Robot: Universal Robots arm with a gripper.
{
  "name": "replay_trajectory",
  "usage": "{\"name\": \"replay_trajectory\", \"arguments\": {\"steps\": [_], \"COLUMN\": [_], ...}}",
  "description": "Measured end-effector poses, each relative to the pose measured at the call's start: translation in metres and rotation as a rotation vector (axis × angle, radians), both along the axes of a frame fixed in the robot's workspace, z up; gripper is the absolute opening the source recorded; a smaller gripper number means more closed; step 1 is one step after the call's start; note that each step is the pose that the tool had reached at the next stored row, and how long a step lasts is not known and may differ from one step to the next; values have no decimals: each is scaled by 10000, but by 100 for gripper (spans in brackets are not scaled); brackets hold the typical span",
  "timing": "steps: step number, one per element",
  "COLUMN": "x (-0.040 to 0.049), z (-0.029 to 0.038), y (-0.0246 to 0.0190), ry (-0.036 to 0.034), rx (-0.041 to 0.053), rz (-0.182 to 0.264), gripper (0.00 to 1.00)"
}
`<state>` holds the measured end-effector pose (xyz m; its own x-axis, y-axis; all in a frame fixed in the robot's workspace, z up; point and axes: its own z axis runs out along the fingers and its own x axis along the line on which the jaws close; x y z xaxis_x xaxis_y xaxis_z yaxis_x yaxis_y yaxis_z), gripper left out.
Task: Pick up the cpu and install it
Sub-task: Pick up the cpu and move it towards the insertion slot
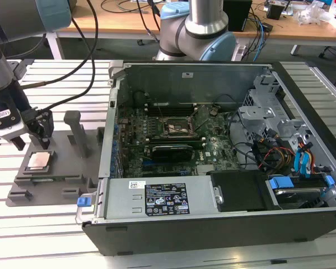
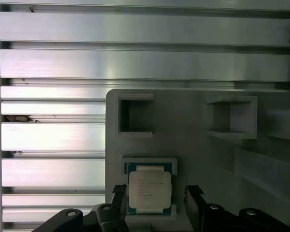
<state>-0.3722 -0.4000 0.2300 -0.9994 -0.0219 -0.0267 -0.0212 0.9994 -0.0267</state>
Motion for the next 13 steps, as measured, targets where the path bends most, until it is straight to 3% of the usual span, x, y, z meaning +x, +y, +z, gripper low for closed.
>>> {"name": "replay_trajectory", "arguments": {"steps": [2, 3, 5, 13], "x": [0, 1, 0, -1], "z": [-46, -81, -161, -277], "y": [-16, -49, -74, -78], "ry": [1, -1, -1, 0], "rx": [-1, 1, 1, 72], "rz": [216, 257, 300, 317], "gripper": [60, 60, 60, 60]}}
